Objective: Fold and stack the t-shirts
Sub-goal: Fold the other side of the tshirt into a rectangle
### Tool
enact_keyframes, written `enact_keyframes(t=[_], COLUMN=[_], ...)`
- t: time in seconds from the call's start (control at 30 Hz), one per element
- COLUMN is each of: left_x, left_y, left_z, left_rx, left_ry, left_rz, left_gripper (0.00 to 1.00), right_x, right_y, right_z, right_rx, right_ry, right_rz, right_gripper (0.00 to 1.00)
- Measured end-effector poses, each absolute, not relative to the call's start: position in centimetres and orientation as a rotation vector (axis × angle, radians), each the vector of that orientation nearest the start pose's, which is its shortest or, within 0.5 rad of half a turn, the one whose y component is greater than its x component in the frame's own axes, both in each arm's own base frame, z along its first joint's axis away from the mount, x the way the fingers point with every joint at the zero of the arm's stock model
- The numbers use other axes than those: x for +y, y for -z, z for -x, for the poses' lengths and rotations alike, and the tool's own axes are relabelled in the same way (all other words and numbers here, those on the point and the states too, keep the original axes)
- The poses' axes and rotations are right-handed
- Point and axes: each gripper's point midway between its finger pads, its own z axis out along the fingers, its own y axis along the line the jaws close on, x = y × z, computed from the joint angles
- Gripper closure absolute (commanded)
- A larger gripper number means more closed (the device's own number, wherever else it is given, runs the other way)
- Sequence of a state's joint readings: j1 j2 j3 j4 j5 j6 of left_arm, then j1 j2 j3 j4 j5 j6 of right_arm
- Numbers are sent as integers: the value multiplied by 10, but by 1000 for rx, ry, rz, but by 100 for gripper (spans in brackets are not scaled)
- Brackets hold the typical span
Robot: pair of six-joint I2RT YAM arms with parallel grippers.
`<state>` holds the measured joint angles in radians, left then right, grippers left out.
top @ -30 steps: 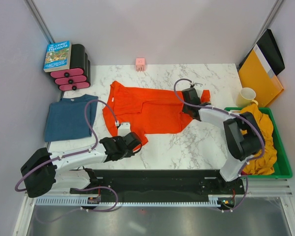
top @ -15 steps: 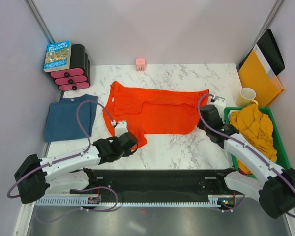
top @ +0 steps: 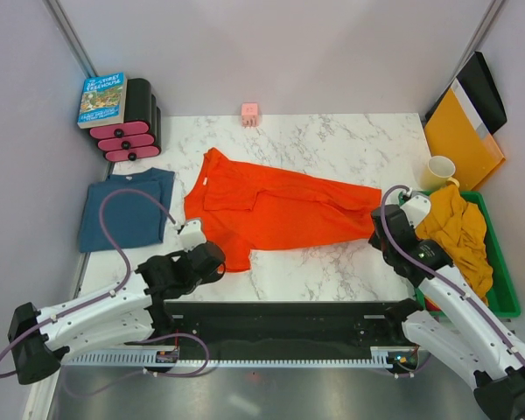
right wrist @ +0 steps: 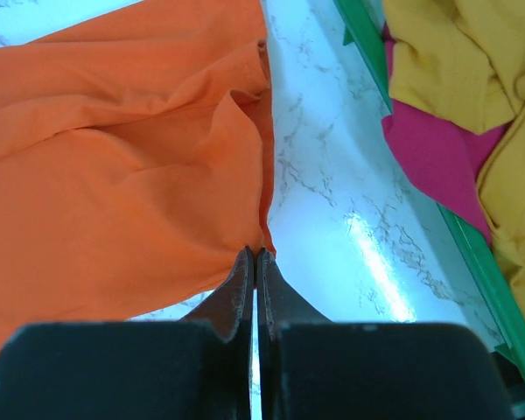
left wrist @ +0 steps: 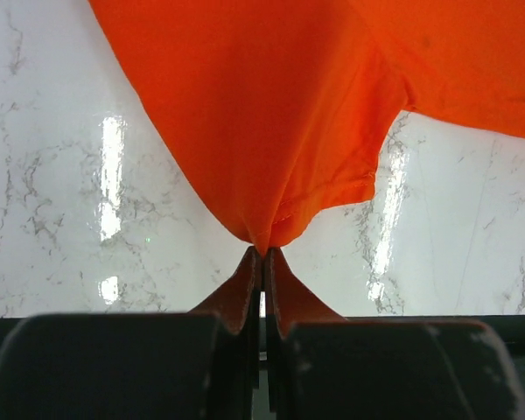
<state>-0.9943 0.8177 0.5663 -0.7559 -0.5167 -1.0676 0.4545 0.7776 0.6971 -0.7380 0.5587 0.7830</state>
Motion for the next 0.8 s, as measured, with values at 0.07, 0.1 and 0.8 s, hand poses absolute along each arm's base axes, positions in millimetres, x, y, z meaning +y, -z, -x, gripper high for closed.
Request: enact_keyframes(t=[0.07,0.1,0.8], left_x=[-137,-136,-135], left_y=[-86,-86,-111], left_z=[-156,-155,-148], left_rx=[2399,2402,2445], left_ry=[259,254,245], left_rz=[284,286,297], left_gripper=[98,98,98], right_x=[33,32,24], right_y=[-143,-142,-137], right_z=[-227,-226,-209], right_rx=[2153,2152,2122], right_ry=[25,32,7], right_rz=[-638,-652,-856], right_gripper=[100,100,100])
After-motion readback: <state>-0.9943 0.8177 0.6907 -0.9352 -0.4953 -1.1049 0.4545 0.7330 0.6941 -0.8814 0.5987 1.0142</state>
